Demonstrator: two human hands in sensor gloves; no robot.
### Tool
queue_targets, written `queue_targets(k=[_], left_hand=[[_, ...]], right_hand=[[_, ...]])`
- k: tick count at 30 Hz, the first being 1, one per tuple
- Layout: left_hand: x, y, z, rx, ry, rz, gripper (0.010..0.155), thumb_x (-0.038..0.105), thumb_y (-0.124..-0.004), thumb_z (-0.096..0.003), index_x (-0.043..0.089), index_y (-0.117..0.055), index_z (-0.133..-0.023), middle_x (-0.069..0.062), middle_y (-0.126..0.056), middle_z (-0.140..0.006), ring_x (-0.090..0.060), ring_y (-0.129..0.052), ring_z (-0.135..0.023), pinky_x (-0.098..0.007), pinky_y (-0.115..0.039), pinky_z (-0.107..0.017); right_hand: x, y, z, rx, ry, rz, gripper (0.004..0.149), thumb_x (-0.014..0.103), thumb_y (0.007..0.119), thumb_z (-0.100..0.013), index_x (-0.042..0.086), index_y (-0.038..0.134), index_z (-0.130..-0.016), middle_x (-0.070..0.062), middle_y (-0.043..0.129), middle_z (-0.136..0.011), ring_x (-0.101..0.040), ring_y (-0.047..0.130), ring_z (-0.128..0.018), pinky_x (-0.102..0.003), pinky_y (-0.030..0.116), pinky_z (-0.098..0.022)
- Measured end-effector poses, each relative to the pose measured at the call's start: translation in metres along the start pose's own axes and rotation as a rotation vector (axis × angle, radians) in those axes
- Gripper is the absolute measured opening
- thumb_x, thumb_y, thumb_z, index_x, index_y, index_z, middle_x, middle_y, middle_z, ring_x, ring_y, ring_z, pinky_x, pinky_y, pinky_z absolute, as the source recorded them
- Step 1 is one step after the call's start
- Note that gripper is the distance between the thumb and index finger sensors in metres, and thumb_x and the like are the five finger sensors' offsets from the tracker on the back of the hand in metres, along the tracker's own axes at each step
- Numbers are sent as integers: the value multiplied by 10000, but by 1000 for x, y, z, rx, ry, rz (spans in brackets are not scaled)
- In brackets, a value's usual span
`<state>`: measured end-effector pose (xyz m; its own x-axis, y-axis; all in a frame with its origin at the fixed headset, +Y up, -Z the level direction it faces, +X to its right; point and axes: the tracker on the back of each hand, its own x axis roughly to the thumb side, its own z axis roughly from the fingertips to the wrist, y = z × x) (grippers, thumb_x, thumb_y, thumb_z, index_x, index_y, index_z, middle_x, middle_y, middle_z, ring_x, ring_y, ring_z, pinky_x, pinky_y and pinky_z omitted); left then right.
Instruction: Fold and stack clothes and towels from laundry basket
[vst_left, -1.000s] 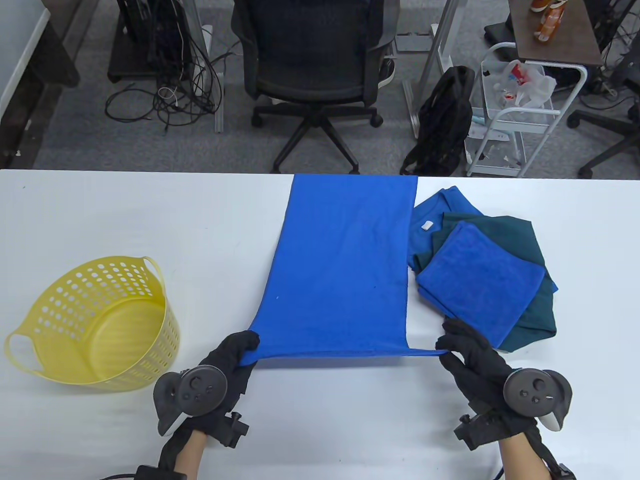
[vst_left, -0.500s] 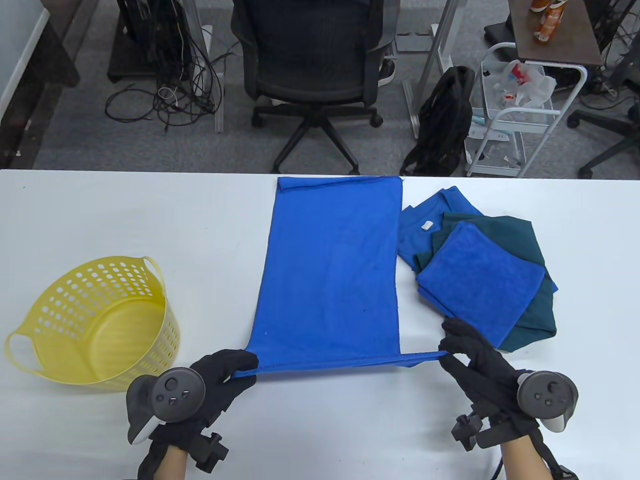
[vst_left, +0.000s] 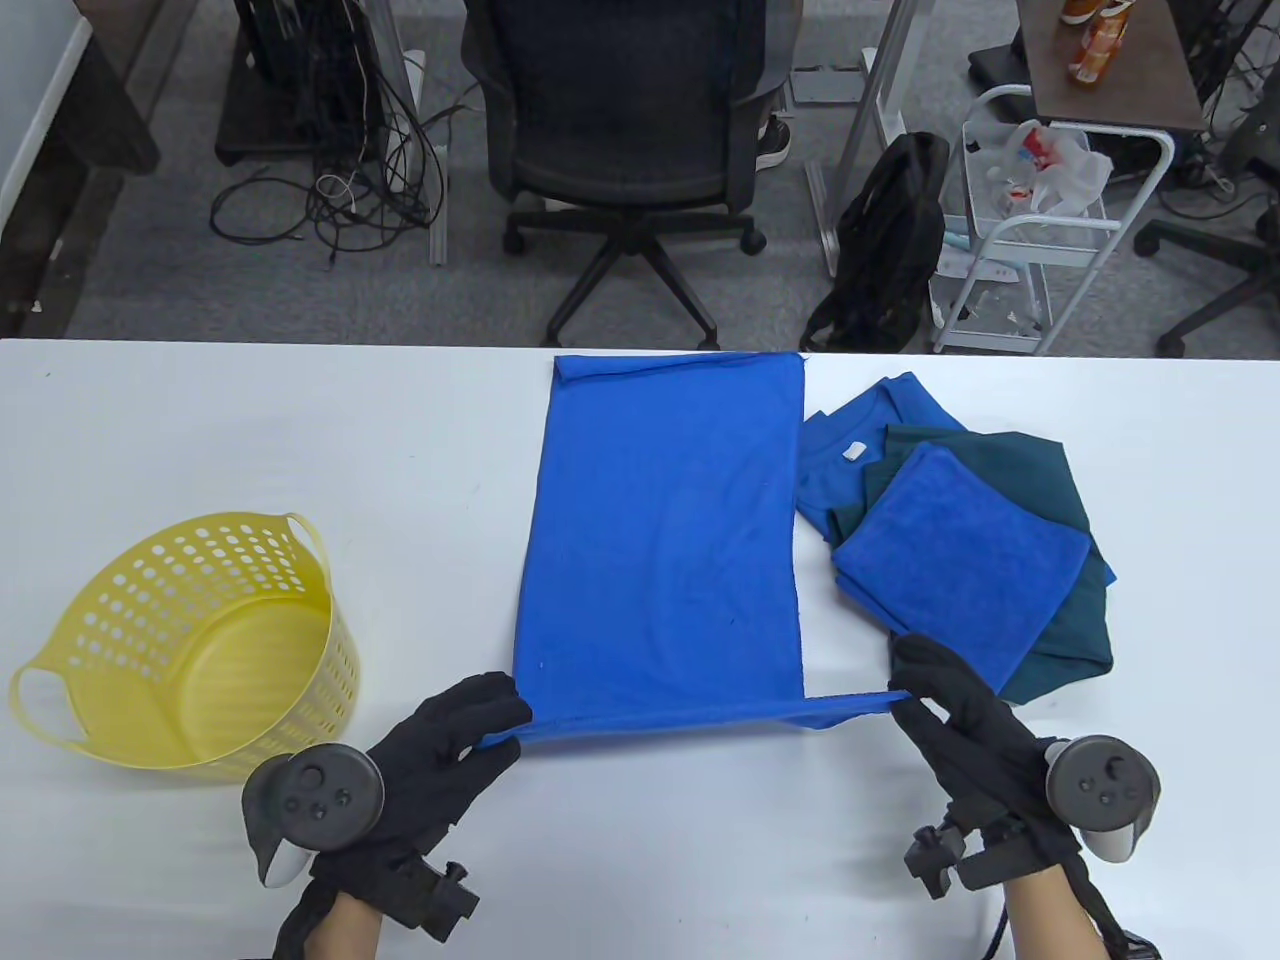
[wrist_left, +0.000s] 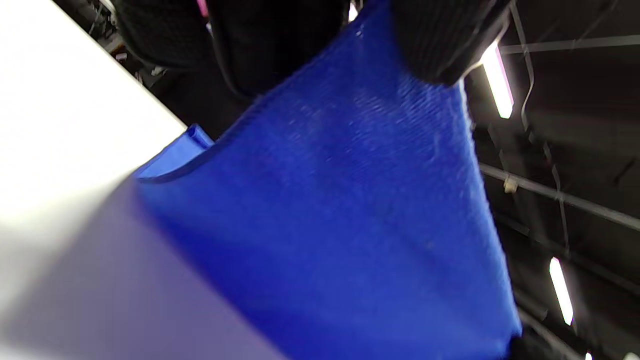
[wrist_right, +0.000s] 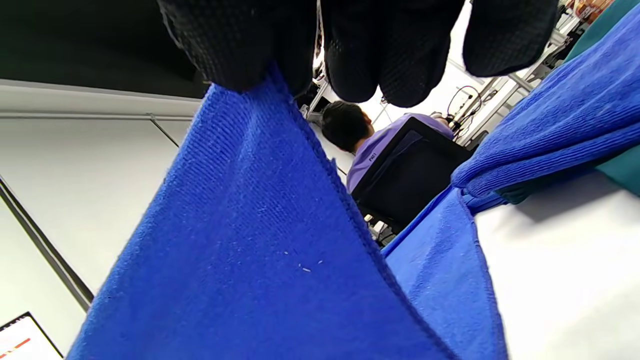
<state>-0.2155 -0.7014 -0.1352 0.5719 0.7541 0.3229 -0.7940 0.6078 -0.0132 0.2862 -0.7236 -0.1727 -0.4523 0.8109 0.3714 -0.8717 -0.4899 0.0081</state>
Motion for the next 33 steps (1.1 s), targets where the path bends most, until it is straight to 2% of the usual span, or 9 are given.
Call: queue_targets(k=[5,7,10,17,22,25,29,31,33], left_hand=[[2,-4,1,-7,-3,51,454,419,-874,-540,332,-795,-979,20,-1004,-827,-234,-1029,-737,-565,-790,-666],[1,-6,0,-49,9,36,501,408,-869,-546,347,-747,-1028,19,-980,-857,-253,-1003,-775,-585,-768,-679],[-3,-8,-2,-91,20,78,397,393,-864,-550,349,-830,-943,16,-964,-895,-282,-983,-819,-600,-755,-684],[-20,-11,-7,-227,24,239,469,503,-818,-496,341,-849,-936,-14,-948,-973,-313,-962,-877,-581,-745,-703],[-17,-23,-7,-204,-26,289,452,492,-651,-593,338,-708,-1014,-183,-590,-1258,-511,-569,-1117,-656,-548,-772],[-17,-34,-8,-212,-33,301,456,479,-595,-612,346,-621,-1048,-203,-613,-1241,-527,-595,-1097,-682,-543,-761],[-20,-40,-10,-213,15,229,460,465,-577,-623,318,-591,-1059,-186,-762,-1134,-312,-998,-803,-548,-804,-650],[-20,-39,-11,-261,54,205,463,456,-585,-630,295,-600,-1064,-184,-820,-1078,-204,-1067,-620,-472,-884,-548],[-12,-33,-11,-375,74,207,462,438,-612,-637,244,-645,-1054,-182,-884,-1009,-144,-1085,-517,-423,-916,-488]], right_hand=[[1,4,-2,-4,-35,-127,375,283,739,-608,98,749,-934,-240,592,-1139,-492,652,-997,-674,546,-692],[0,6,-2,5,-28,-178,376,275,746,-604,94,748,-934,-240,596,-1137,-484,660,-996,-664,542,-696],[-1,7,-1,13,-10,-182,377,275,745,-605,94,748,-935,-242,605,-1132,-486,673,-987,-666,545,-694],[-9,5,-1,38,46,-191,376,295,714,-618,108,748,-943,-253,630,-1122,-515,681,-970,-718,575,-663],[-11,12,-3,74,8,-266,383,285,640,-636,120,672,-980,-226,551,-1168,-475,582,-1038,-711,516,-690],[-11,23,-4,101,49,-337,388,258,613,-642,92,633,-992,-265,573,-1145,-472,721,-961,-669,604,-684],[-11,29,-4,145,127,-260,404,258,589,-654,44,612,-995,-316,659,-1070,-336,969,-701,-540,837,-548],[-8,28,-5,198,169,-215,406,254,601,-658,12,631,-982,-334,733,-998,-209,1019,-535,-443,907,-435],[0,21,-7,359,202,-213,401,244,621,-663,-13,659,-967,-335,798,-925,-122,1017,-428,-367,932,-357]])
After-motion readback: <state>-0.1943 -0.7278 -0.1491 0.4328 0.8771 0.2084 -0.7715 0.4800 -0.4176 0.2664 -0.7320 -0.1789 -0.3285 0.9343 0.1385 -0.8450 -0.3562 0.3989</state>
